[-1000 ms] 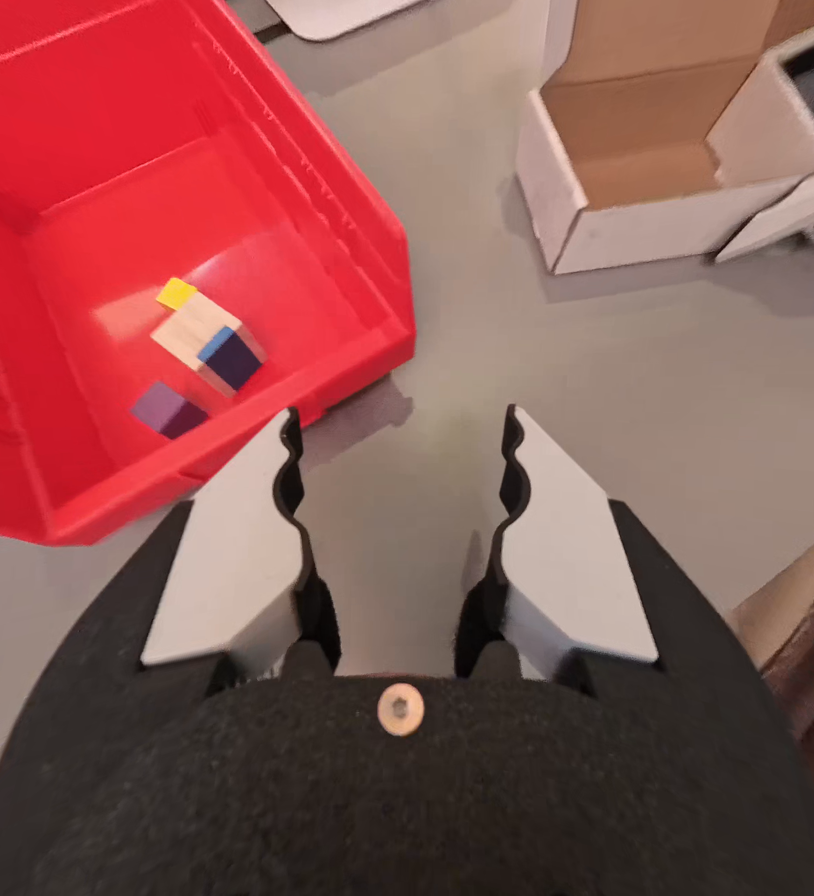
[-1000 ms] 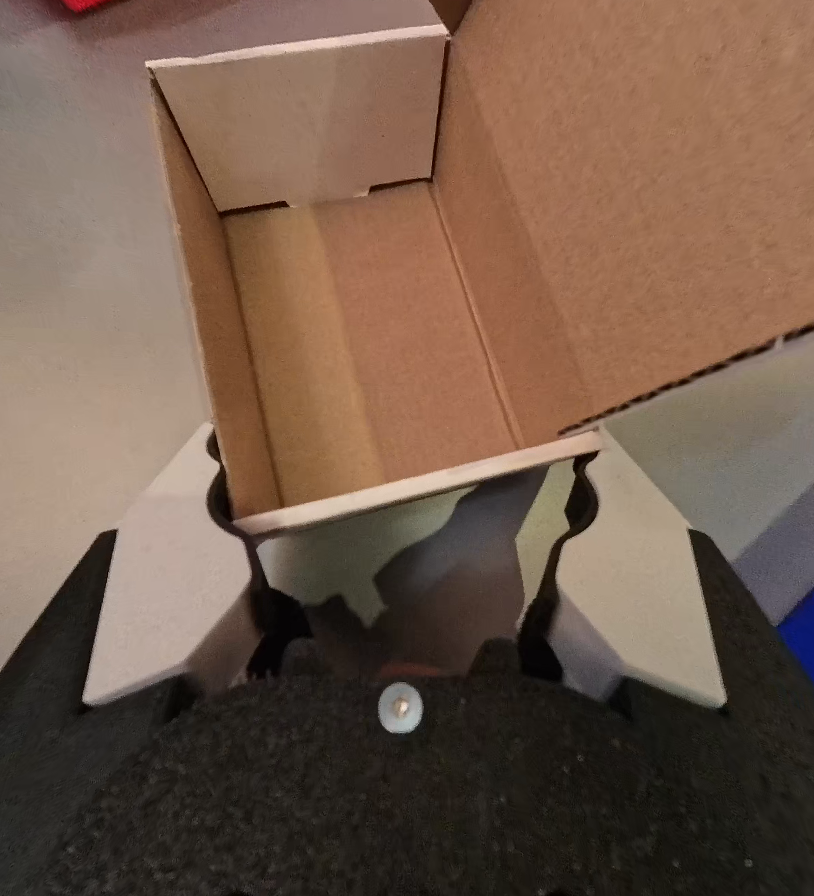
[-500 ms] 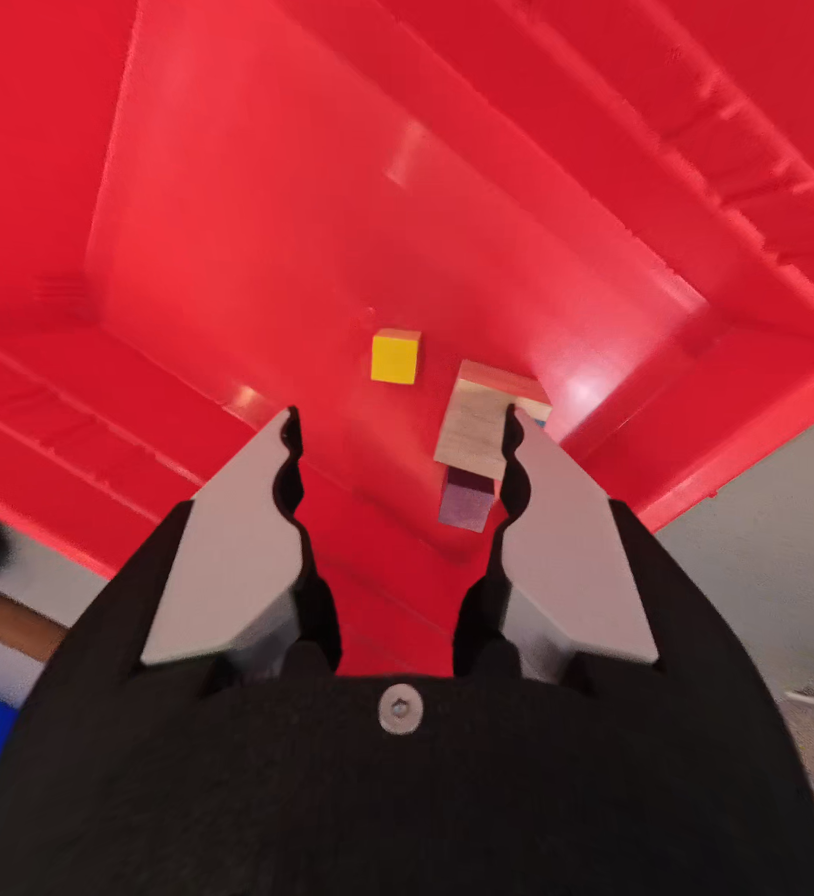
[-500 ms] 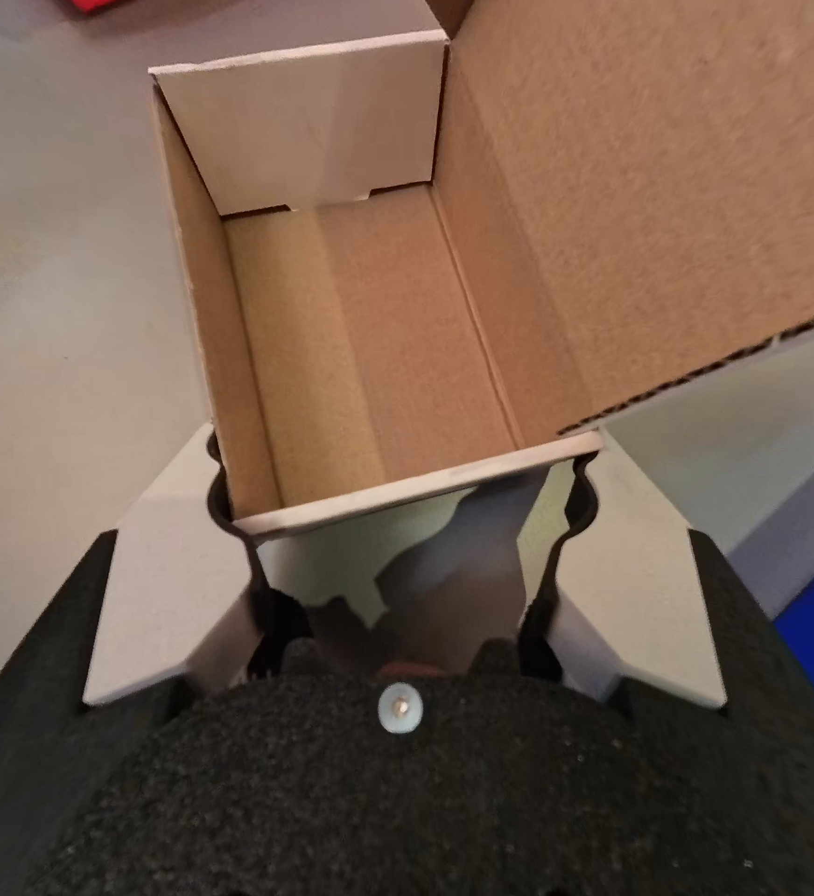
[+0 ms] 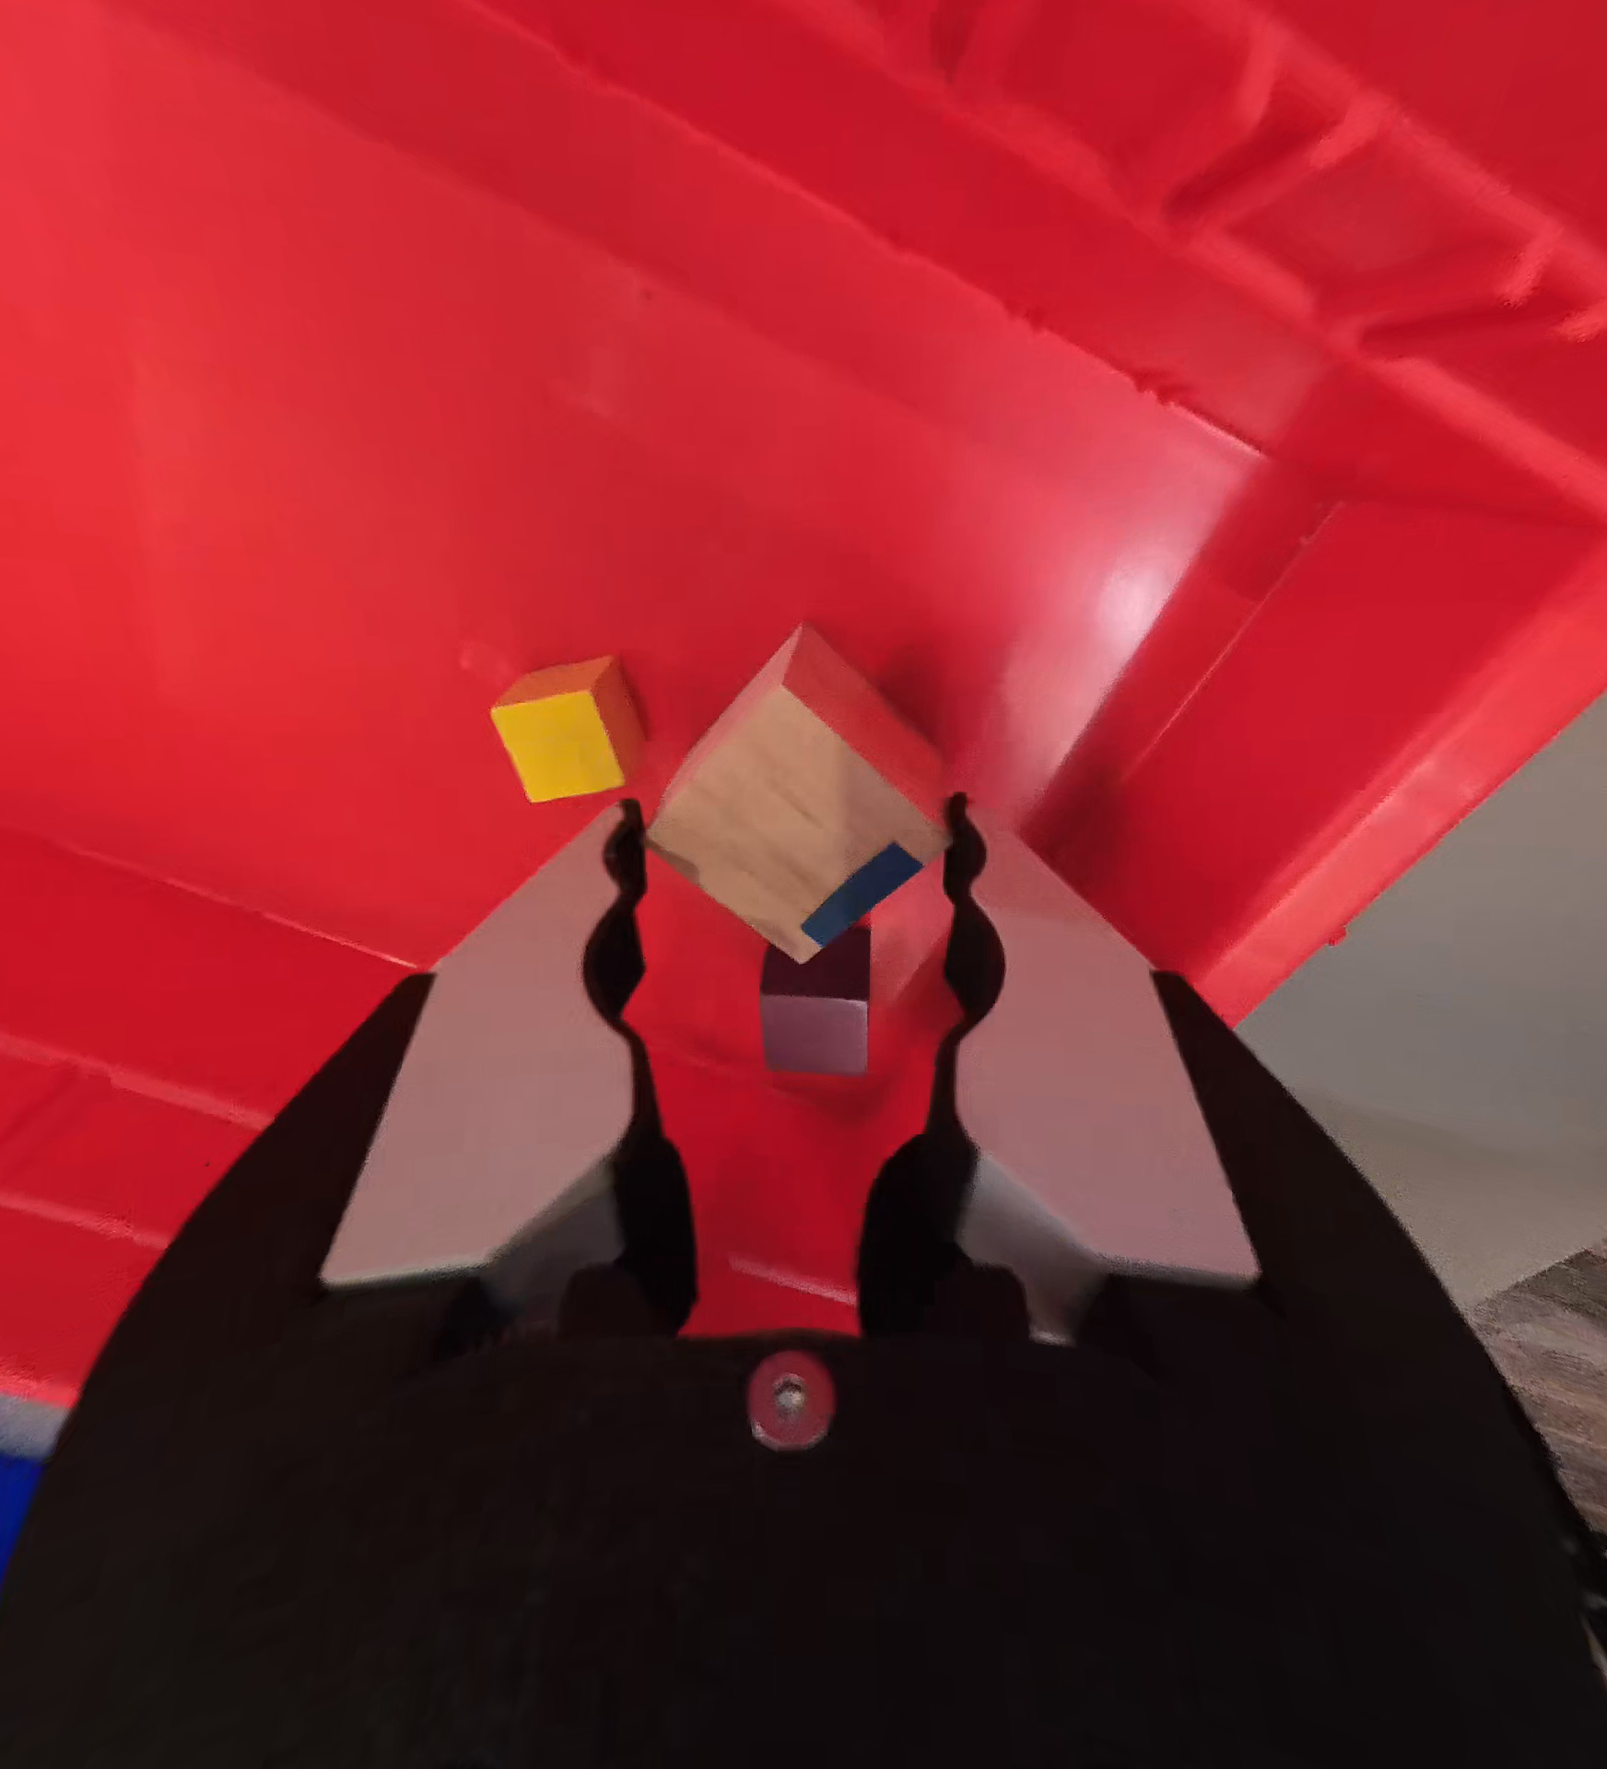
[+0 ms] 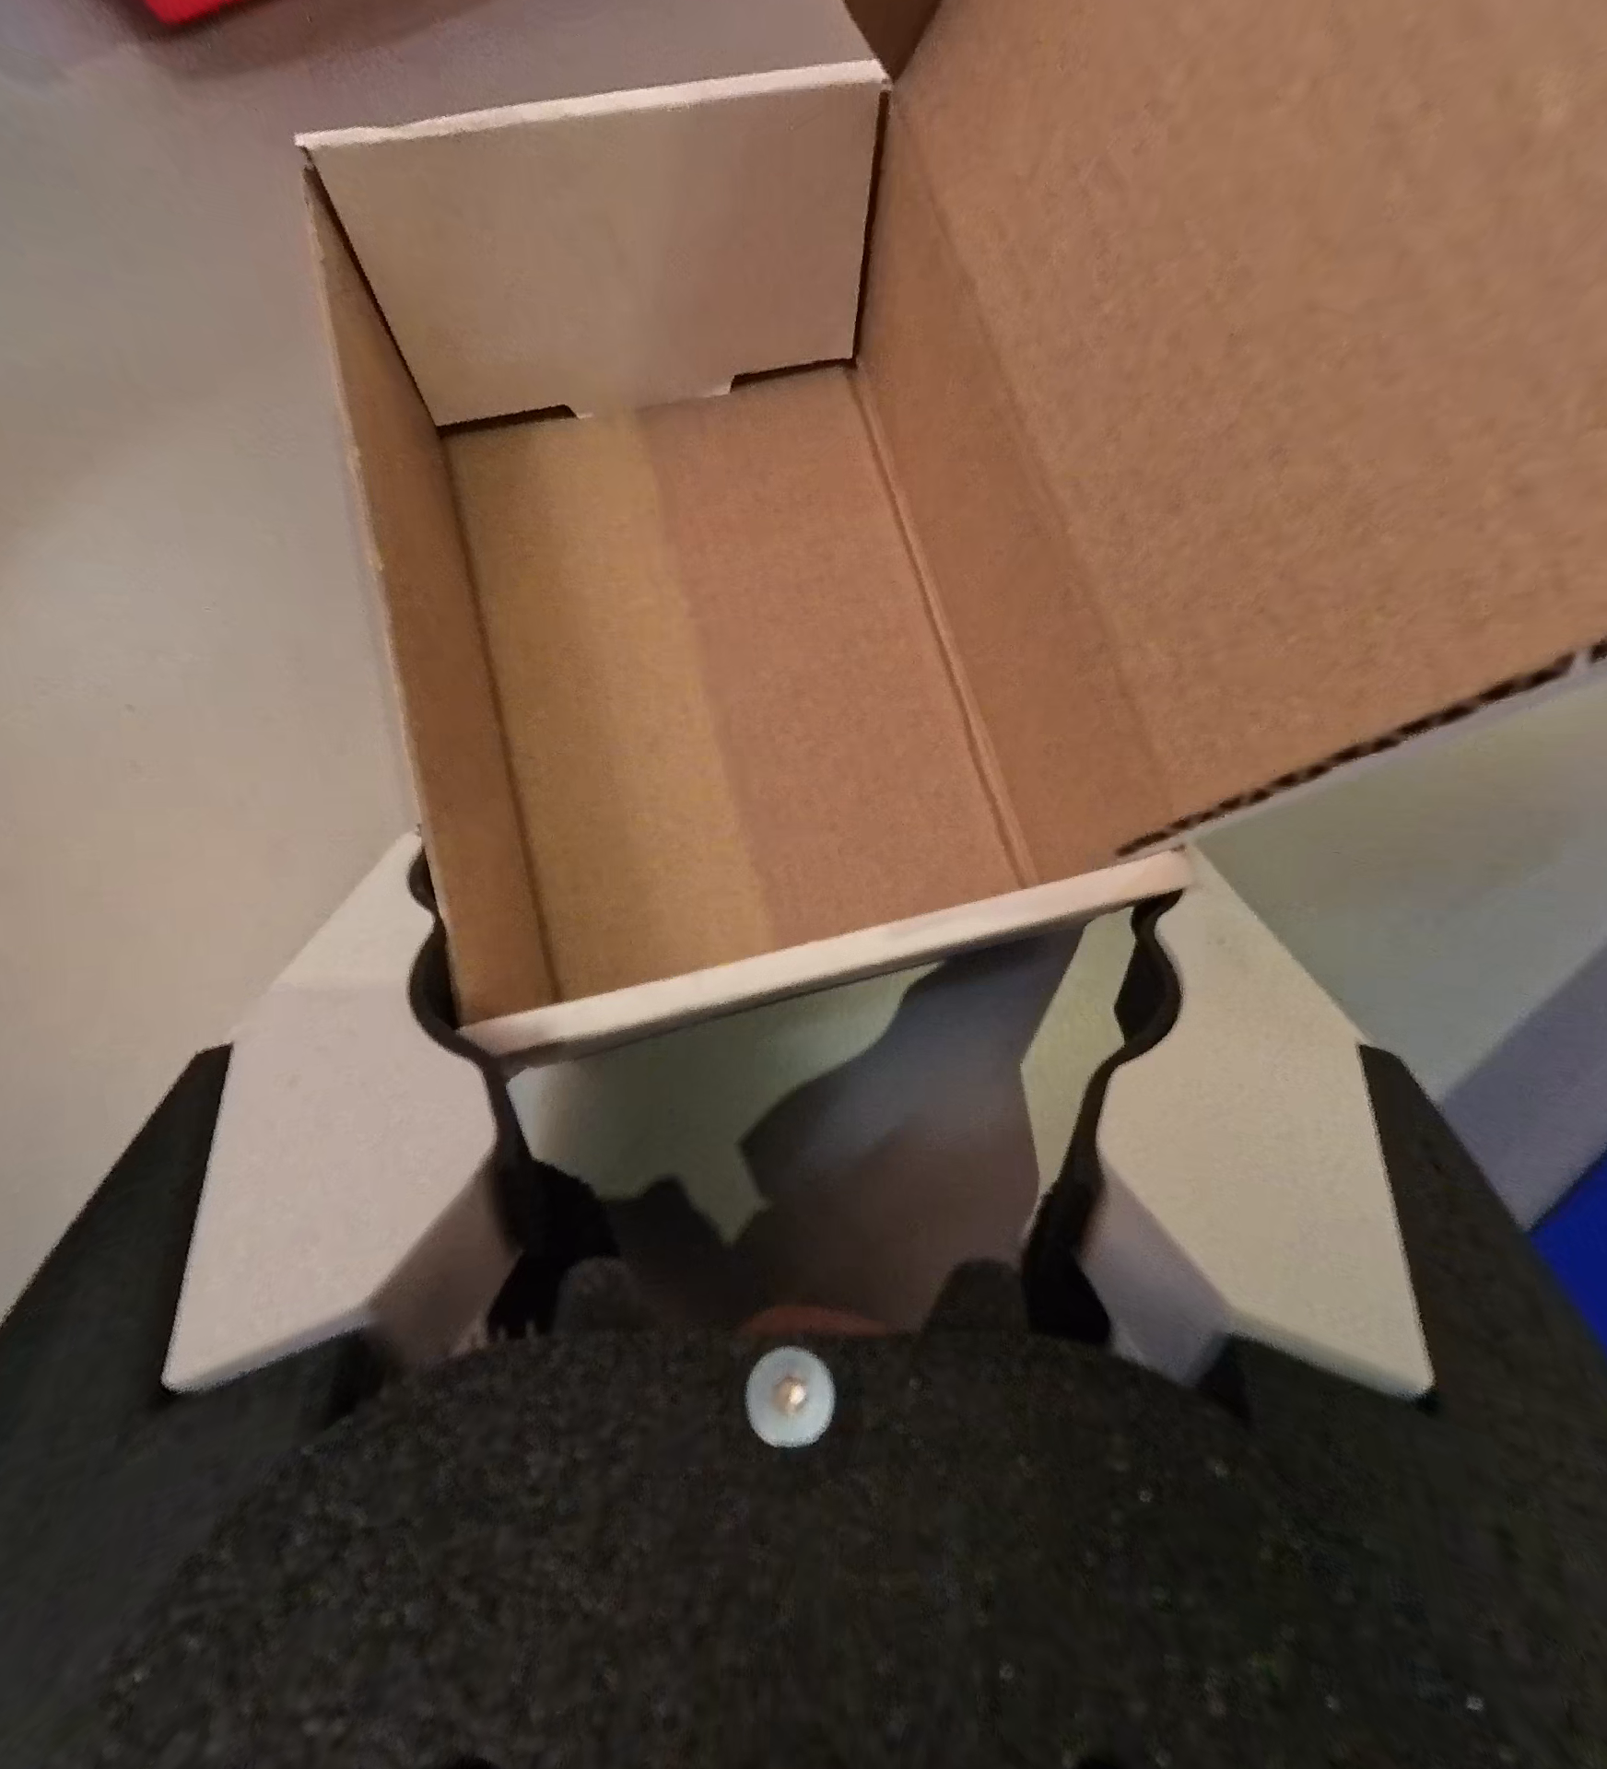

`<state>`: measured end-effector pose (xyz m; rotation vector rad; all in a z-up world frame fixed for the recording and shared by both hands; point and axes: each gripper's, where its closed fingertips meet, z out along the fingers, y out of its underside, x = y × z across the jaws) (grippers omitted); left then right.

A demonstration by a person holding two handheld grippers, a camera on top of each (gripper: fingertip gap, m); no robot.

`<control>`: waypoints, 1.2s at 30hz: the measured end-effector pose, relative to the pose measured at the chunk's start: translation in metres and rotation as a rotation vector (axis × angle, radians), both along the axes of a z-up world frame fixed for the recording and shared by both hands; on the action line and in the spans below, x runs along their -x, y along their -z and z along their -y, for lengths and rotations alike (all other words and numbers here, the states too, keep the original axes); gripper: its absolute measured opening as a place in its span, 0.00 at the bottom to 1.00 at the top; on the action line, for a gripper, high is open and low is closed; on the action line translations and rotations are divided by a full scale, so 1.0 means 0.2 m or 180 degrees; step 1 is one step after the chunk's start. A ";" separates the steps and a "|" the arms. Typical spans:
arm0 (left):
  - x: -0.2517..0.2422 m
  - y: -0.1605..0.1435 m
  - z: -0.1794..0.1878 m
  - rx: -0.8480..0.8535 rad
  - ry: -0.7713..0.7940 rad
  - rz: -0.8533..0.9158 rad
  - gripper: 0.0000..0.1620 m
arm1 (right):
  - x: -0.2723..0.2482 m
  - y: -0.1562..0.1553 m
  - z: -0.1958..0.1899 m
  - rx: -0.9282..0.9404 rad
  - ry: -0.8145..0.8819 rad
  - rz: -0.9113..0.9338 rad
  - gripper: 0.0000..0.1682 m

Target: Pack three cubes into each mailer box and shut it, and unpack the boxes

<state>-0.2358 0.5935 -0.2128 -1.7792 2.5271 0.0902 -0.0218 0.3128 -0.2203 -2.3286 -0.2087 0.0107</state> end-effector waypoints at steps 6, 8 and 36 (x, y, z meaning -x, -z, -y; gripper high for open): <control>-0.07 -0.19 0.00 -0.0154 -0.0002 0.0428 0.37 | 0.00 0.00 0.00 -0.0013 0.0002 0.0005 0.82; -0.13 -0.33 0.06 -0.0134 0.0070 0.0736 0.37 | 0.00 0.00 0.00 -0.0015 0.0002 0.0005 0.82; -0.99 0.02 1.09 -0.0033 0.1013 0.0571 0.37 | 0.00 0.00 0.00 -0.0032 -0.0020 -0.0027 0.82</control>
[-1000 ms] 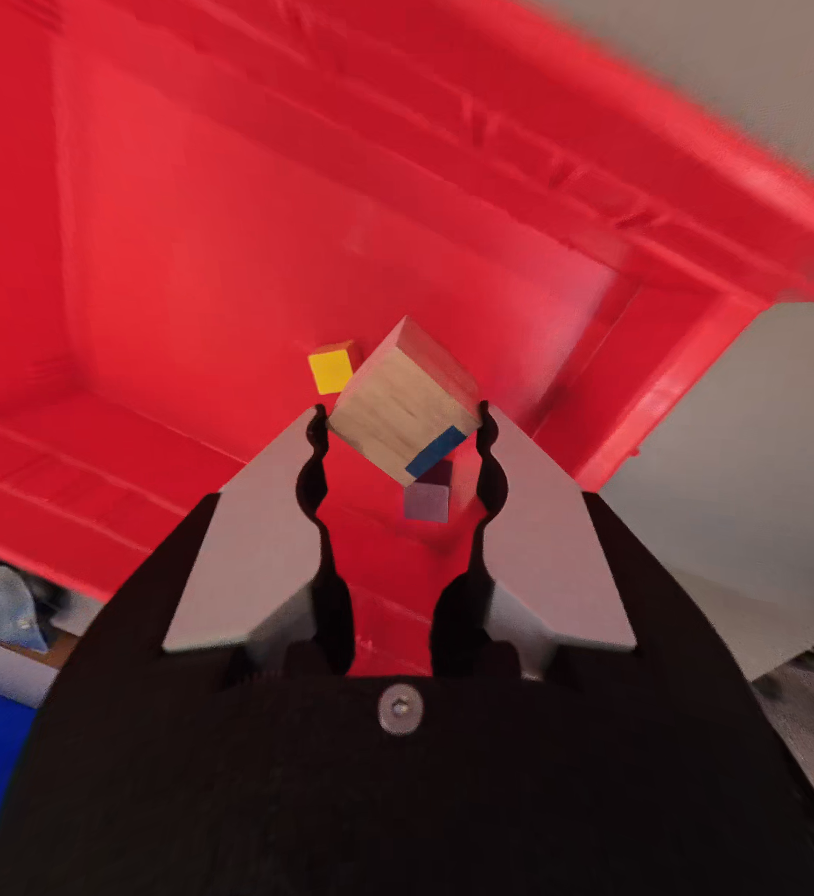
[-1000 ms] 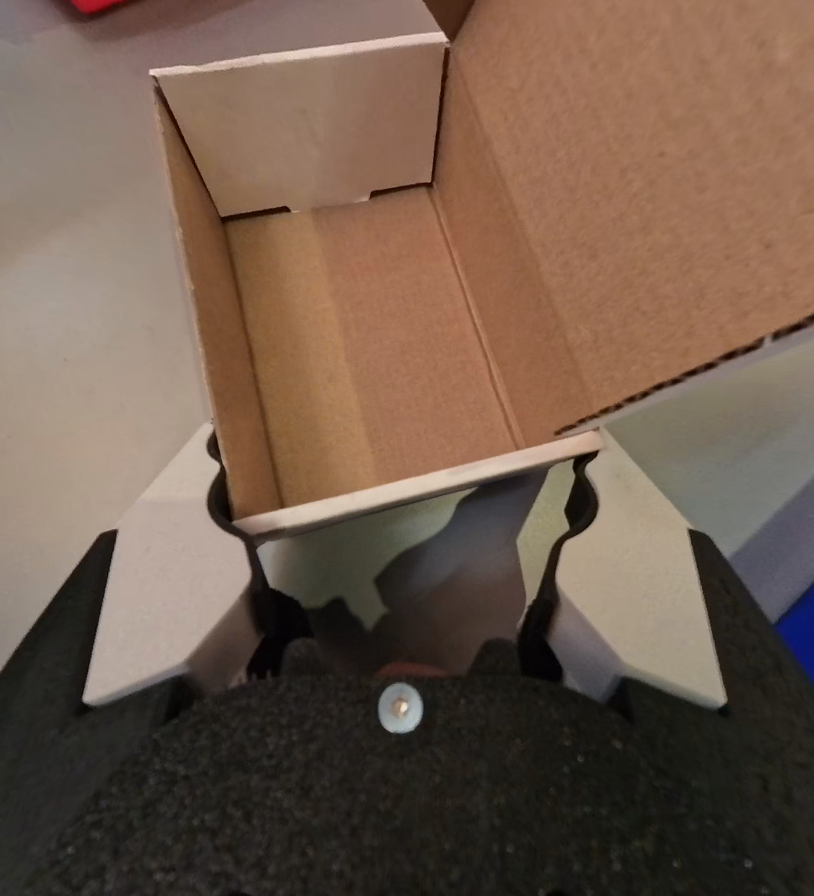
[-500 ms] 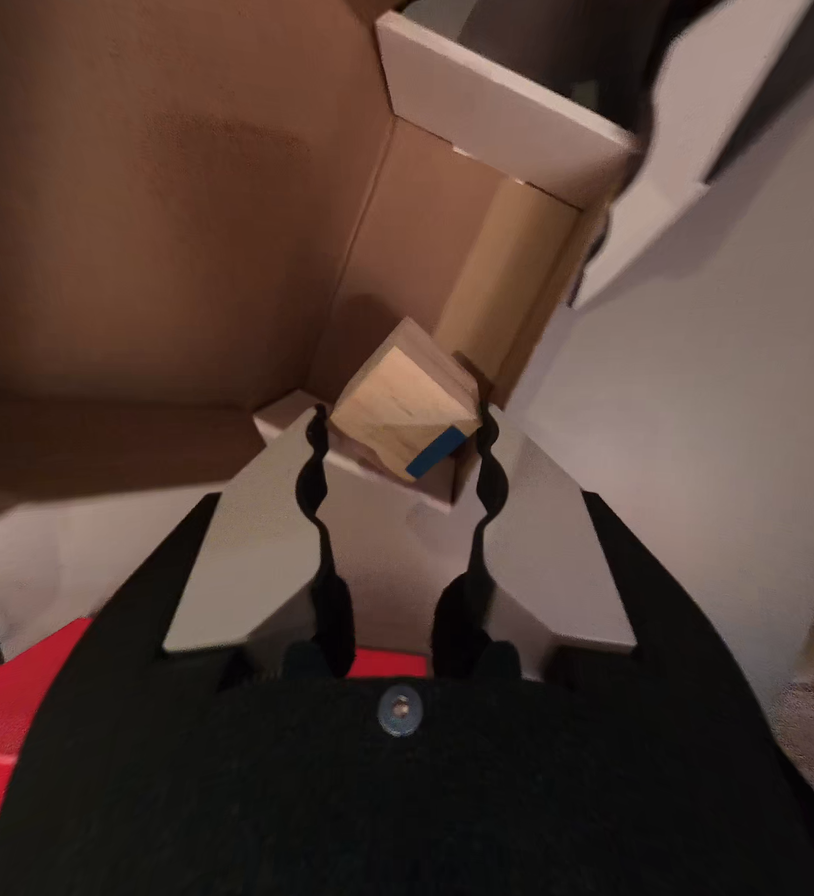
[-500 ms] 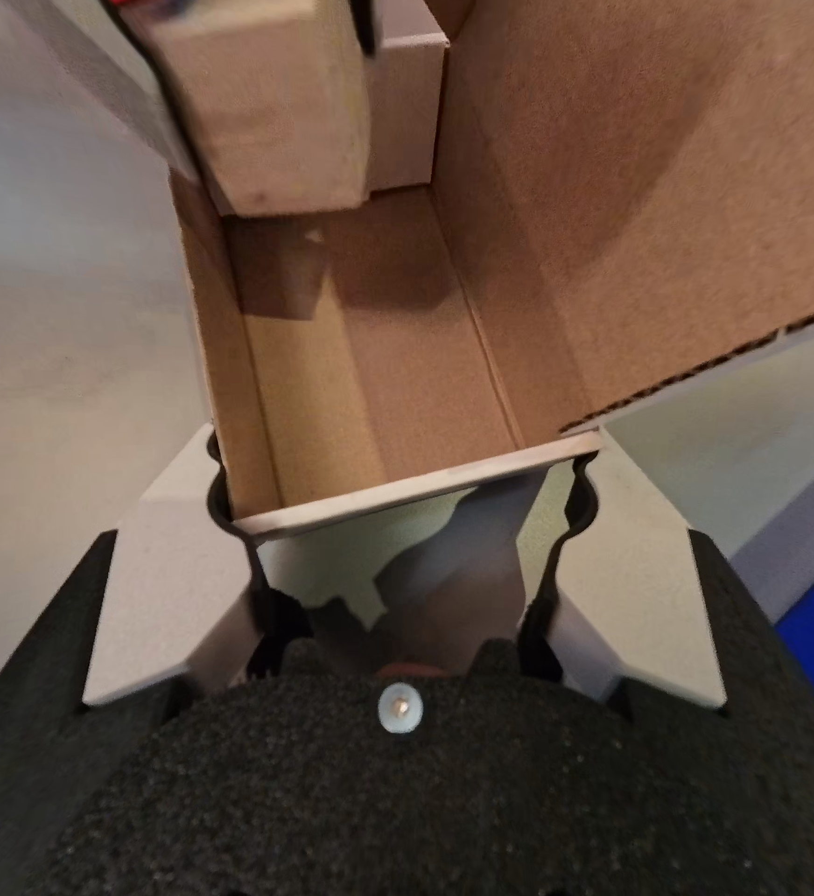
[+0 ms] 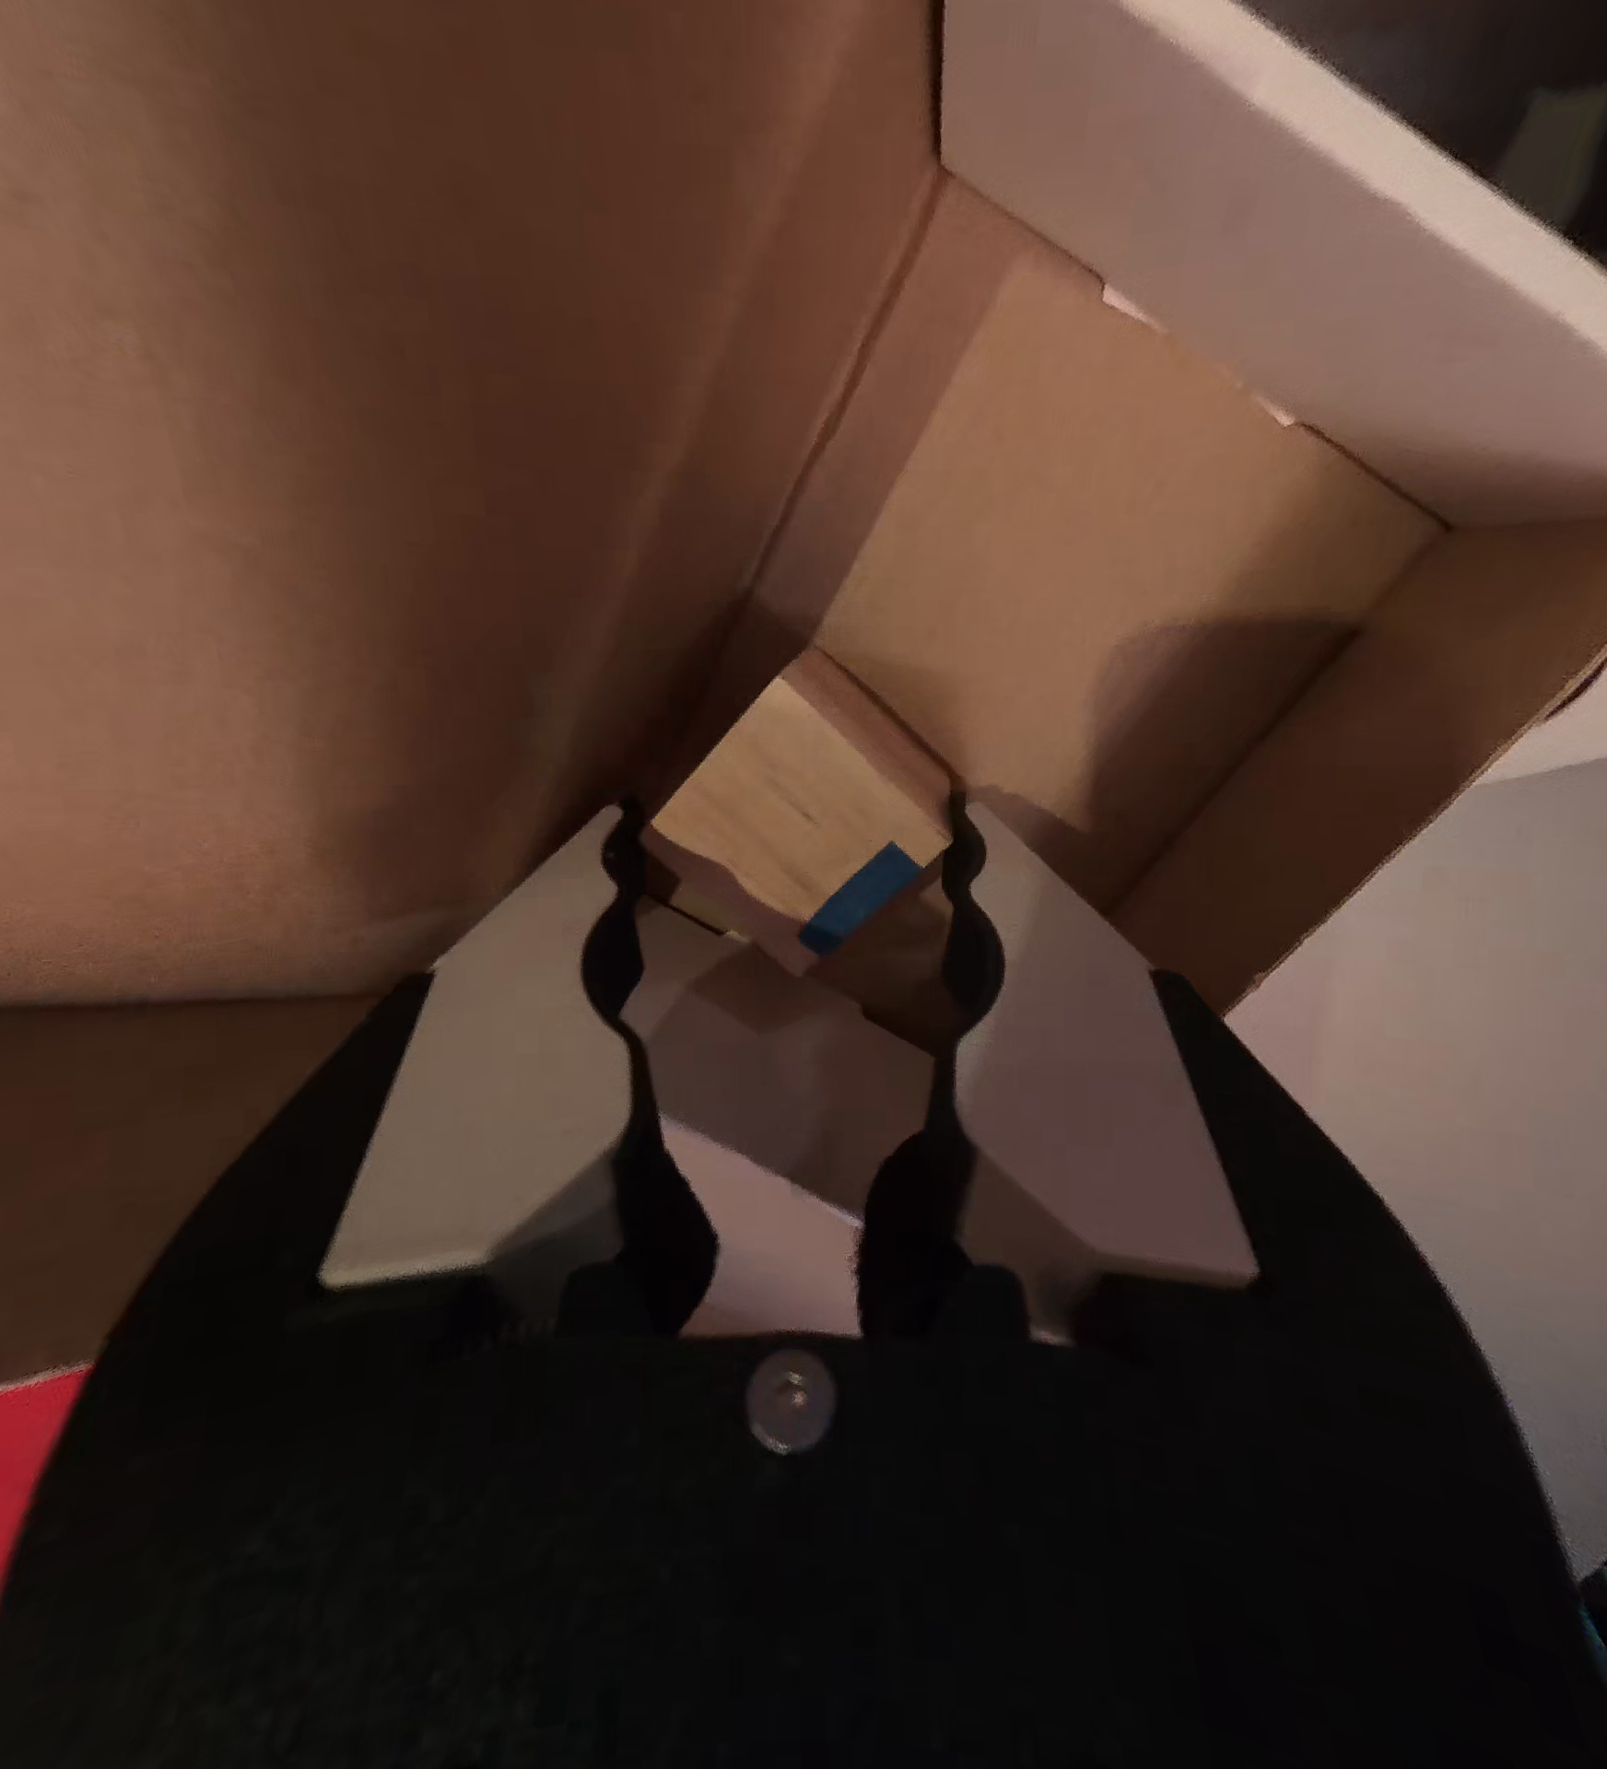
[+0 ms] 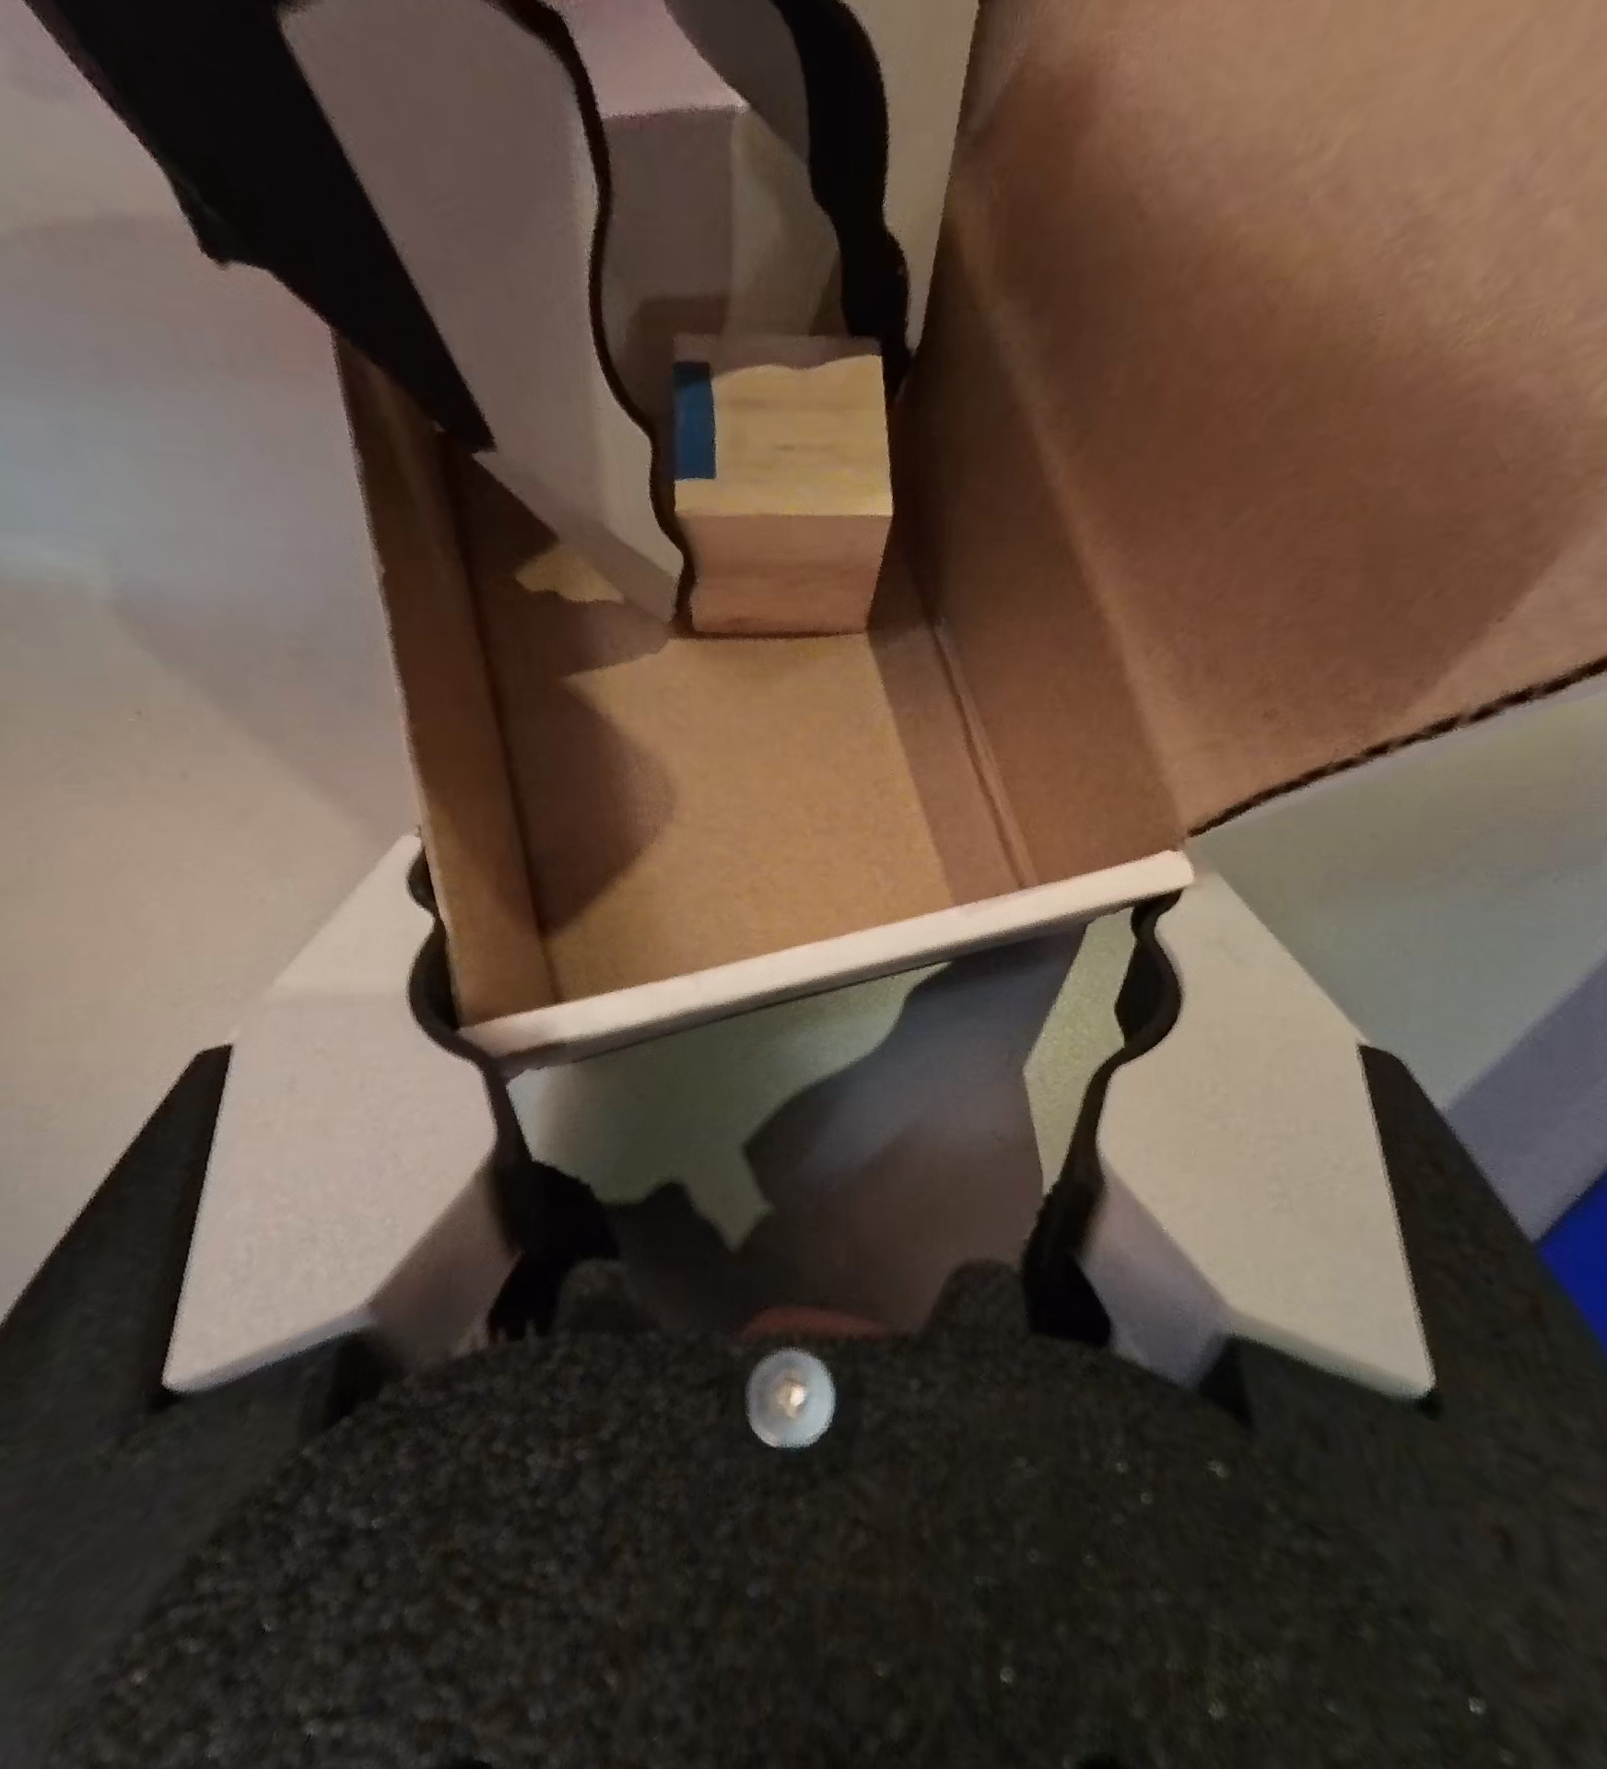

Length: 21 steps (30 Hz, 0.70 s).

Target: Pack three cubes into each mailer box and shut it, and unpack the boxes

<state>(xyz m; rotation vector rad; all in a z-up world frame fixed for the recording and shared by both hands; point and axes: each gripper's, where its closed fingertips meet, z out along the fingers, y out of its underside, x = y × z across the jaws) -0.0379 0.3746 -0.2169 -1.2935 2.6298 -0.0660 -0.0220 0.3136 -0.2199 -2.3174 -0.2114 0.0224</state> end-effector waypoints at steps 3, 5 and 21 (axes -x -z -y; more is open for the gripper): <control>0.02 -0.03 0.03 0.0115 0.0018 0.0088 0.38 | 0.00 0.00 0.00 -0.0006 -0.0003 -0.0009 0.82; 0.03 -0.13 0.09 0.0424 0.0017 0.0328 0.40 | 0.00 0.00 0.00 -0.0007 -0.0006 -0.0003 0.82; 0.85 -0.18 -1.23 0.0121 -0.1660 0.0251 0.33 | 0.00 0.00 0.00 -0.0024 0.0007 0.0007 0.82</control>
